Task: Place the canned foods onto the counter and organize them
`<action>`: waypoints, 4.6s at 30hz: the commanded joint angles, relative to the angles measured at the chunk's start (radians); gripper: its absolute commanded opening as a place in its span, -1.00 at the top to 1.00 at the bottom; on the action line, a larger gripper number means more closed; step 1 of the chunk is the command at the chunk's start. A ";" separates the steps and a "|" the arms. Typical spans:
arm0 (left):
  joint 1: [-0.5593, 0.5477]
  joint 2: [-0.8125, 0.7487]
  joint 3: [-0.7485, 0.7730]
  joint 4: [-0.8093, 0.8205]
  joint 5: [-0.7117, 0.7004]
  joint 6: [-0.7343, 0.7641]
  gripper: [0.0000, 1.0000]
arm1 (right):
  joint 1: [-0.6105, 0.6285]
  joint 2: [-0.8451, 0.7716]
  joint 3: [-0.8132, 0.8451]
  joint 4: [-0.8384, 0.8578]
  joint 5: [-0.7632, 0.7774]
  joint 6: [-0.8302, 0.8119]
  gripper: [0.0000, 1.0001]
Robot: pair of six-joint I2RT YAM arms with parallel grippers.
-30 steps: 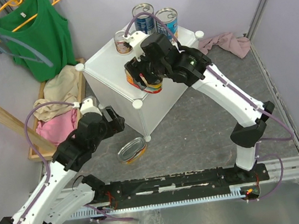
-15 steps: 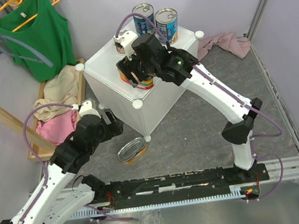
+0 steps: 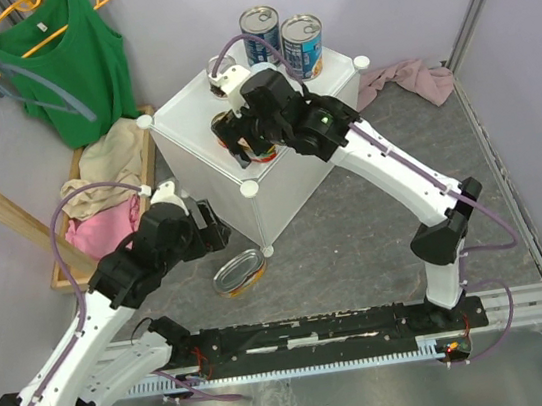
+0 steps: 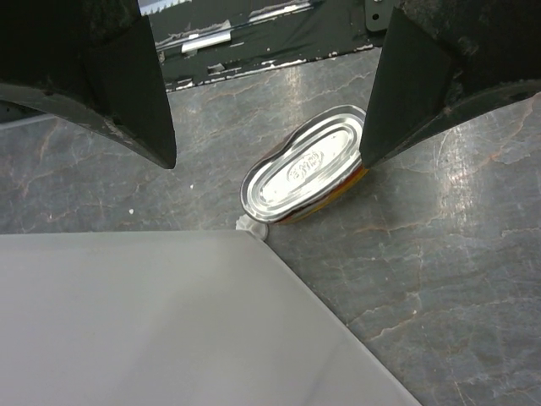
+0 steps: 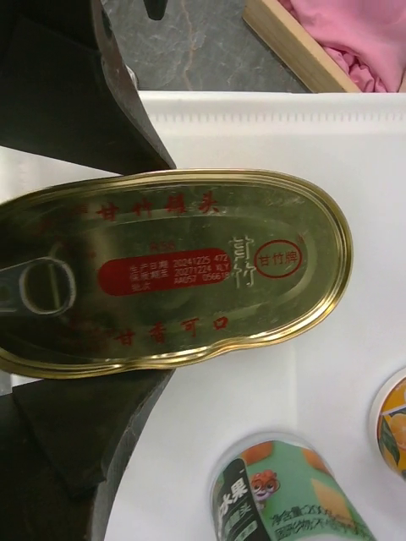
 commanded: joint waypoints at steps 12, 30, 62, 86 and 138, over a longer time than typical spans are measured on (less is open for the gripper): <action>-0.004 0.033 -0.004 -0.112 0.120 0.078 -0.93 | 0.003 -0.232 -0.084 0.165 0.016 -0.020 -0.87; -0.091 0.248 -0.021 -0.109 0.061 0.115 -0.99 | 0.002 -0.527 -0.335 0.264 0.039 -0.034 -0.87; -0.129 0.591 0.086 -0.068 0.122 0.366 -0.99 | 0.004 -0.712 -0.456 0.257 0.002 -0.057 -0.86; -0.129 0.693 0.023 0.156 0.148 0.474 -0.99 | 0.003 -0.728 -0.458 0.222 0.016 -0.067 -0.85; -0.145 0.595 -0.081 0.310 0.154 0.026 0.94 | 0.002 -0.805 -0.549 0.249 0.008 -0.045 -0.83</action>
